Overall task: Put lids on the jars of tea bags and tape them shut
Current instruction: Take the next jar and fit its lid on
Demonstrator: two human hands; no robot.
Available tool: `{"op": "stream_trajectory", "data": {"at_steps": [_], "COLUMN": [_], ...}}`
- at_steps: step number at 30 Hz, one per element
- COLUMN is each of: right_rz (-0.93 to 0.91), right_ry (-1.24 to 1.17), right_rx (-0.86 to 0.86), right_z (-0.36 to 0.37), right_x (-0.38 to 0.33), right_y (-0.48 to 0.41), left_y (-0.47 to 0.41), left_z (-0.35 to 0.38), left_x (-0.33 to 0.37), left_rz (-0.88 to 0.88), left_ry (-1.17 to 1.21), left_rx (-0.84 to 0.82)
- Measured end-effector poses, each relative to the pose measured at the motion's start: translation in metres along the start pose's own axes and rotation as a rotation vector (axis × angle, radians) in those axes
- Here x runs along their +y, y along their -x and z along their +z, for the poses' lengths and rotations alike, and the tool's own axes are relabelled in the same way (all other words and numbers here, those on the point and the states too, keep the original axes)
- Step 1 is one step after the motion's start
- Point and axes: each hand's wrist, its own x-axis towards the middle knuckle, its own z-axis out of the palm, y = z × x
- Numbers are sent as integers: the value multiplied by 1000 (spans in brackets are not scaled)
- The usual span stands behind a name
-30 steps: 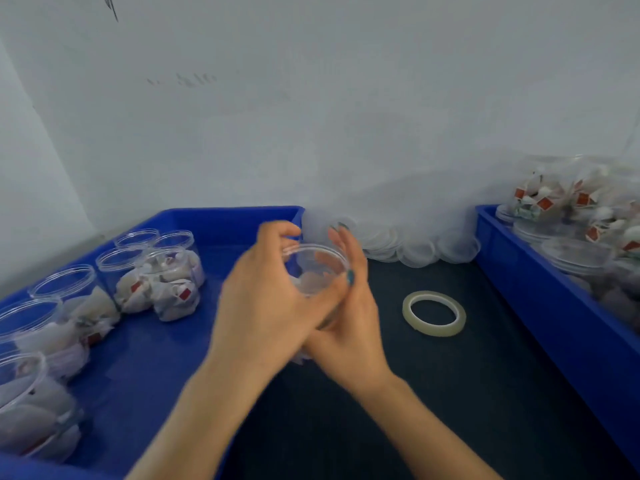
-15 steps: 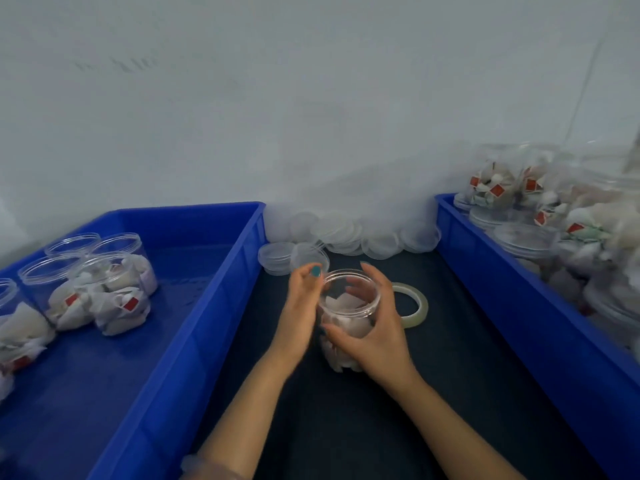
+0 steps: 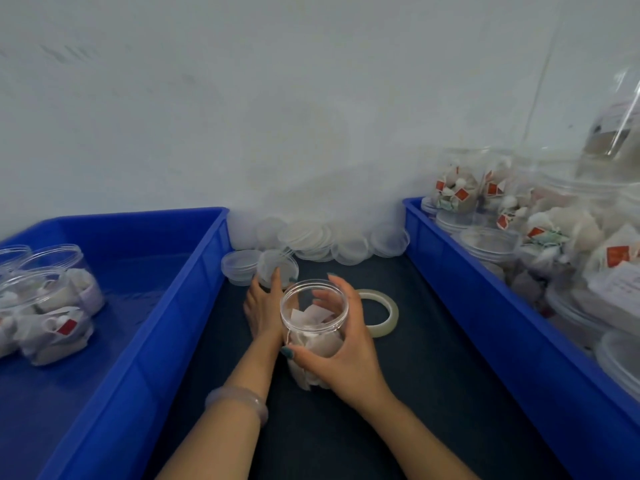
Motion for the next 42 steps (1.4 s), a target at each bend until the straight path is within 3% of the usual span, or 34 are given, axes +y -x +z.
{"op": "stream_trajectory", "data": {"at_steps": [3,12,17,21,28,32,36,38,42], "right_rz": [1,54,125,199,246,241,240,244,262], "right_ry": [-1,23,11,37,53,69,43,40,36], "right_rx": [-2,-48,-115,-287,-291,-285,-294,-302,-297], "right_z": [0,-4,-8,-21,-22,-23,-23,-23,-22], "right_x": [-1,2,6,6,3,7,9,10,10], "right_y": [0,3,2,-1,-2,-3,-5,-5,-6], "left_y": [-1,8,10,21,51,77,83,84,91], "left_z": [-2,-13,-16,-30,-76,-95,-99,-102,-96], "left_x": [-2,-11,-20,-16,17,36,29,27,35], "left_rz": [-2,-164,-131,18,391,708,685,672,688], "left_ry": [39,634,642,870,1070,763,469,410,279], "left_rx": [65,385,453,569,264,-51,-308,-339,-154]}}
